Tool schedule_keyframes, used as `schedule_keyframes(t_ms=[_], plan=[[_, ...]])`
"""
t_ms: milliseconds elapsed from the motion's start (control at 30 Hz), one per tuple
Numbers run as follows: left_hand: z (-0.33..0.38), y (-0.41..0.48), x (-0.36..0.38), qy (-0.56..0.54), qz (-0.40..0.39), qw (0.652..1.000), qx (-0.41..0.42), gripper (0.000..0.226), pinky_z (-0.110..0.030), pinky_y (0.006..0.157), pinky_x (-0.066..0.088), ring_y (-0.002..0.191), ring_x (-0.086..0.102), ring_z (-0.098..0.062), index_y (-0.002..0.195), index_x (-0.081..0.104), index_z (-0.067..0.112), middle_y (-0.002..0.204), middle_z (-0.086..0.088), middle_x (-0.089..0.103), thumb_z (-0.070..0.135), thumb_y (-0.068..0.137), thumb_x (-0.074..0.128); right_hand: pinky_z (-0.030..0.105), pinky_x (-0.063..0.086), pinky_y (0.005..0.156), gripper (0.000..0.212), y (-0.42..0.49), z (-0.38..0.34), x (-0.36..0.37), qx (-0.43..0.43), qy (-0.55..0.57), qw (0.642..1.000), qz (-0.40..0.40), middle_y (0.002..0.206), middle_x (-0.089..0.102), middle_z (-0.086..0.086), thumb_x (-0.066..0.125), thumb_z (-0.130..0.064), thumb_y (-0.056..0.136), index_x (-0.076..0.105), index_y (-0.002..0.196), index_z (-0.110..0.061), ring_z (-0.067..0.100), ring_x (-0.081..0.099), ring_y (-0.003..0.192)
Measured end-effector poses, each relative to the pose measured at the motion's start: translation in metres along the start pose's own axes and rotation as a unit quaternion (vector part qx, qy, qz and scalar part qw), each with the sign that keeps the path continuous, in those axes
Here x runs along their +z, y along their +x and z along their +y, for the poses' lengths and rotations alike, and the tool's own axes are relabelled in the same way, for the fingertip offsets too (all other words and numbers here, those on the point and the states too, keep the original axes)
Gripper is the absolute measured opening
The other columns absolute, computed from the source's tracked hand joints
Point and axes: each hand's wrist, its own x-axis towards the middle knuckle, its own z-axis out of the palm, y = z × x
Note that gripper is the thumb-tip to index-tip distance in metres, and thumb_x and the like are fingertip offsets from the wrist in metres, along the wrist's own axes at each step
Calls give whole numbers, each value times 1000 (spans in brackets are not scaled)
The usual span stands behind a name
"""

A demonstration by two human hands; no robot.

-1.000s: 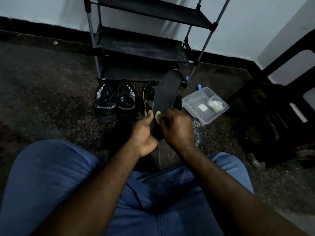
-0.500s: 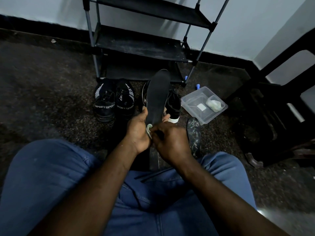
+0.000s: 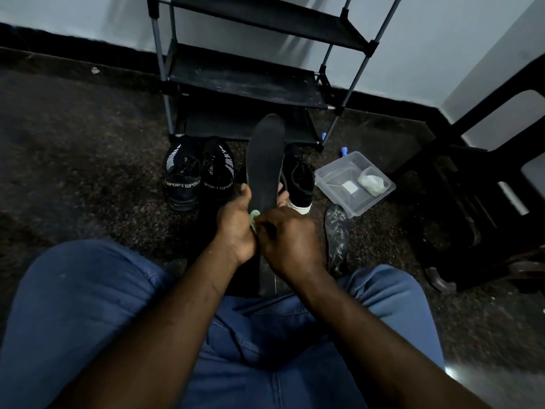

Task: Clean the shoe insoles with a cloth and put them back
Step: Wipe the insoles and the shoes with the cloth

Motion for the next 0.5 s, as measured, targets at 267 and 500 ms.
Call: schedule_keyframes(t_ms=[267, 500], plan=[[3, 1, 5, -7, 3, 1000, 14, 52, -37, 97, 50, 141, 48, -27, 150, 45, 10, 147, -14, 55, 37, 112, 21, 33, 44, 62, 6, 2, 25, -16, 20, -23, 998, 47, 81, 68, 5, 75, -21, 89, 76, 84, -17, 22, 62, 69], [1, 1, 2, -9, 4, 1000, 18, 50, -38, 102, 50, 135, 54, -25, 148, 46, 8, 137, -12, 63, 34, 112, 25, 25, 43, 63, 13, -10, 25, -11, 15, 9, 999, 42, 84, 67, 3, 72, -24, 94, 75, 85, -16, 18, 61, 70]])
